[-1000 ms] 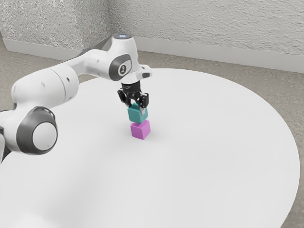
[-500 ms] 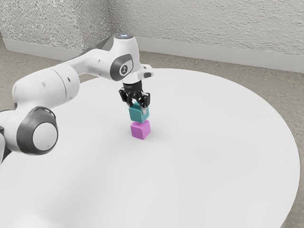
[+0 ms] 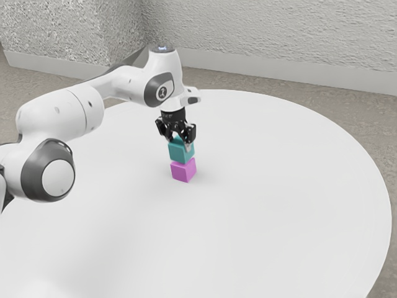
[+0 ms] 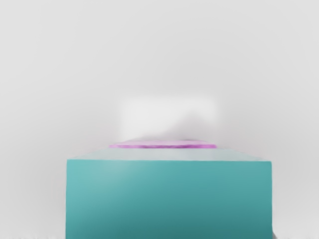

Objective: Pick up the blue block with one arm, and put the blue block on the pink block with one arm

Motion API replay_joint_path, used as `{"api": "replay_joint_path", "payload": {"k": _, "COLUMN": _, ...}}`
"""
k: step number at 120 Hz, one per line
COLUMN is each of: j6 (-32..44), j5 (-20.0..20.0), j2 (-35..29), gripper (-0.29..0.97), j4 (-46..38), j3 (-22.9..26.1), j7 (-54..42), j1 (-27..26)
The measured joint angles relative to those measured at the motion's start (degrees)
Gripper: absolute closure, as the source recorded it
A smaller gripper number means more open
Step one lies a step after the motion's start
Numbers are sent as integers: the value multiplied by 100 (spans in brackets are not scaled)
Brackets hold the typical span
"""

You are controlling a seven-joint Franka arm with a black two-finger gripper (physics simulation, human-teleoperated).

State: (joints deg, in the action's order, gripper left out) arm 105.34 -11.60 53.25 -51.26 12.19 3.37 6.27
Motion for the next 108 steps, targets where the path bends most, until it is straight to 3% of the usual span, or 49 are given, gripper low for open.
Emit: {"api": "replay_joint_path", "payload": {"k": 108, "j6": -31, "j5": 7, "j2": -27, "gripper": 43, "j4": -114, "j3": -11, "j7": 124, "j1": 60}}
